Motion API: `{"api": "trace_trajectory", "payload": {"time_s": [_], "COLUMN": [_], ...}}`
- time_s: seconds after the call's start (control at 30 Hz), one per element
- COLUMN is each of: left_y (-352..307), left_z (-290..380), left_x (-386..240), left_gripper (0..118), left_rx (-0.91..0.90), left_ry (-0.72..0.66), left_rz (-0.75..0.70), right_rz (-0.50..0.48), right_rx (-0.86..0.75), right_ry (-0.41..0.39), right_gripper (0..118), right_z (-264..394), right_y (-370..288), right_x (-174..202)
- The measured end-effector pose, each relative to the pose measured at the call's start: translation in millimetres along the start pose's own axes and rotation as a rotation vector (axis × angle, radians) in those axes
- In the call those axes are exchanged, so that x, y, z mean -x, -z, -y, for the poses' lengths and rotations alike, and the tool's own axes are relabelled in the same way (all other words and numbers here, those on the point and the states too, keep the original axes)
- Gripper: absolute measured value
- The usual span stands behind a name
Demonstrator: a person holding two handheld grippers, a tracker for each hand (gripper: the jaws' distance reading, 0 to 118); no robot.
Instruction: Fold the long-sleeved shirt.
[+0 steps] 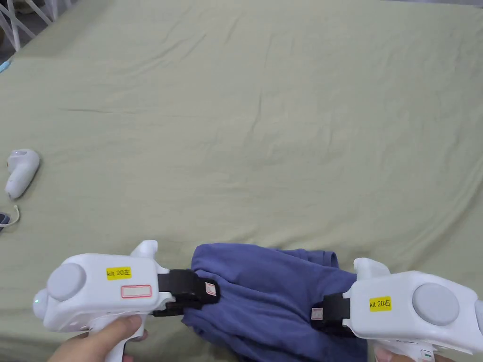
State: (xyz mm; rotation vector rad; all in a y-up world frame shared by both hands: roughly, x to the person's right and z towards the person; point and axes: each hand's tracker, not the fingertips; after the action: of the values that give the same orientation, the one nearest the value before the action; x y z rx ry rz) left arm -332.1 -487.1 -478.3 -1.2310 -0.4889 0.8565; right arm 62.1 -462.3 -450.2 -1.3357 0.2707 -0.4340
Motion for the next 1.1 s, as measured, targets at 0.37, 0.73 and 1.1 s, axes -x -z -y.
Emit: {"api": "trace_trajectory", "payload": {"time_s": [0.37,0.73,1.1], "left_y": [-164,-268,-279], "left_z": [-73,-93,-75], "left_x": [16,109,49], "left_gripper": [1,10,116], "left_rx": [-0.221,-0.369,-0.546], "left_ry": [-0.002,-0.082,0.073], "left_rz": [-0.077,-0.686,-0.771], "right_rz": [-0.254,-0.325,-0.338], "right_rx": [-0.162,-0.079,-0.092], "right_ry": [-0.158,-0.236,-0.273], "right_gripper": [2,2,2], "right_z": [-10,7,15], "right_y": [-28,7,-15], "right_x": [145,241,247]}}
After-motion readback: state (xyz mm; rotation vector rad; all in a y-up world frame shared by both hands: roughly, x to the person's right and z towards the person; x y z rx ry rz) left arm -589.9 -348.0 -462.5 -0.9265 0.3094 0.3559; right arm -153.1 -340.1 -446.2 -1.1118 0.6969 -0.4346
